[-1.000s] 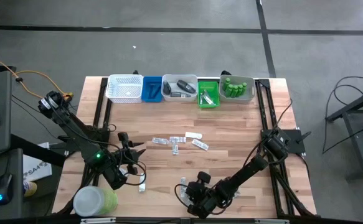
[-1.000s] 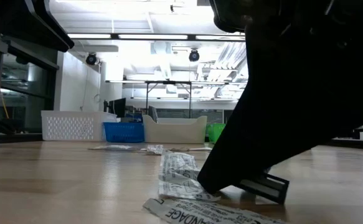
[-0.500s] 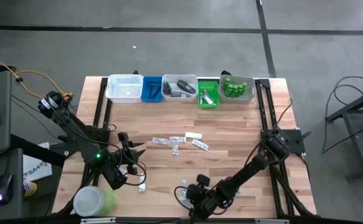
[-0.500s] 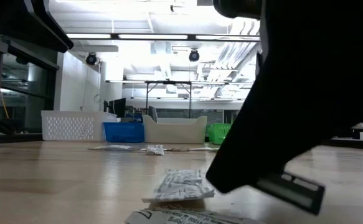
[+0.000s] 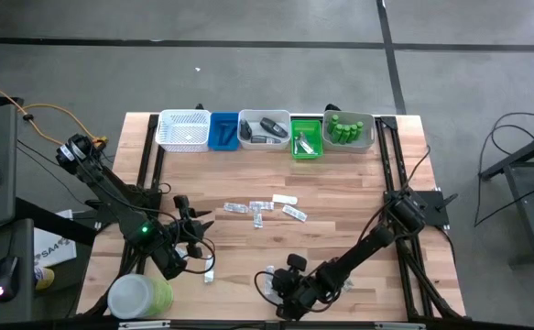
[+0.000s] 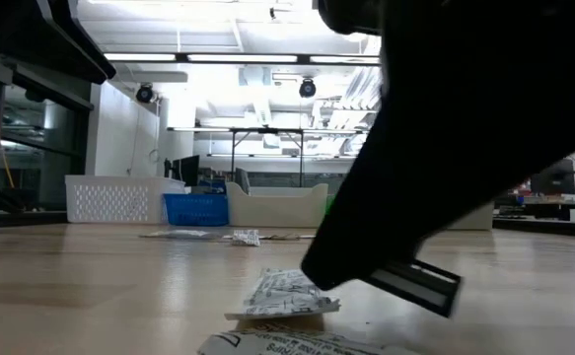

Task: Pick & Place Travel size toiletries
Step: Put the razor into the blue bin

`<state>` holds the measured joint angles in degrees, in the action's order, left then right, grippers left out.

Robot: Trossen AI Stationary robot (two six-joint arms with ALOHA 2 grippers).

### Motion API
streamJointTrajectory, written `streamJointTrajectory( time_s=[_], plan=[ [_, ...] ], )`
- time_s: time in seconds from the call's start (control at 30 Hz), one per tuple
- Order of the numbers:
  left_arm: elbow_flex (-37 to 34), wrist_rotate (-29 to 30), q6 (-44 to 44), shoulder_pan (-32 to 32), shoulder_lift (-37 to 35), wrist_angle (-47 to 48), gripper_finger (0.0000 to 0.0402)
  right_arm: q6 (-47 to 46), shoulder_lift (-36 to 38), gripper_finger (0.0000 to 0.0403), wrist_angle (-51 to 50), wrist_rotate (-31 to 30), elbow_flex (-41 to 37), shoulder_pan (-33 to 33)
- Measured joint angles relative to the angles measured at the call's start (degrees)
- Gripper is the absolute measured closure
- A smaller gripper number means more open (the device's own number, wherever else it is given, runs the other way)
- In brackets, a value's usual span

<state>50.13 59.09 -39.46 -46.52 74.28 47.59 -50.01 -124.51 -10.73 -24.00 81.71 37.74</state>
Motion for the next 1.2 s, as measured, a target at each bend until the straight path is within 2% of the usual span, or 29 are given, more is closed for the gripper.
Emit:
streamJointTrajectory(
  time_s=[0.33, 0.43, 0.57, 0.67, 0.73, 0.87, 0.97, 1.2],
  plan=[
    [-2.26, 4.82, 0.14, 0.02, 0.02, -4.14, 0.0261, 2.88, 4.90, 0.0390, -4.04, -1.88, 0.00, -2.89],
    [-4.61, 7.23, -0.27, 0.17, 0.02, -5.69, 0.0261, 5.97, 7.39, 0.0390, -6.71, -4.96, -0.02, -3.06],
    [-7.67, 8.24, 0.43, 3.34, 0.02, -11.25, 0.0261, 8.05, 9.96, 0.0390, -9.63, -10.63, 0.00, -2.79],
    [-9.05, 6.46, 3.56, 7.40, 0.20, -16.47, 0.0261, 8.20, 11.56, 0.0390, -11.48, -13.96, 0.00, -2.41],
    [-10.54, 3.74, 9.20, 10.41, 0.60, -23.69, 0.0261, 7.83, 12.17, 0.0390, -11.68, -15.45, -0.26, -2.42],
    [-13.95, -5.57, 22.61, 15.12, 0.62, -38.70, 0.0261, 6.68, 12.41, 0.0390, -7.24, -17.47, -2.97, -2.92],
    [-16.25, -11.58, 27.28, 17.58, 0.61, -44.76, 0.0261, 5.48, 12.41, 0.0390, -0.99, -20.51, -6.10, -3.32],
    [-19.46, -15.00, 27.66, 19.68, 0.61, -50.65, 0.0261, 10.62, 13.82, 0.0390, 19.94, -22.61, -14.52, -4.65]
  ],
)
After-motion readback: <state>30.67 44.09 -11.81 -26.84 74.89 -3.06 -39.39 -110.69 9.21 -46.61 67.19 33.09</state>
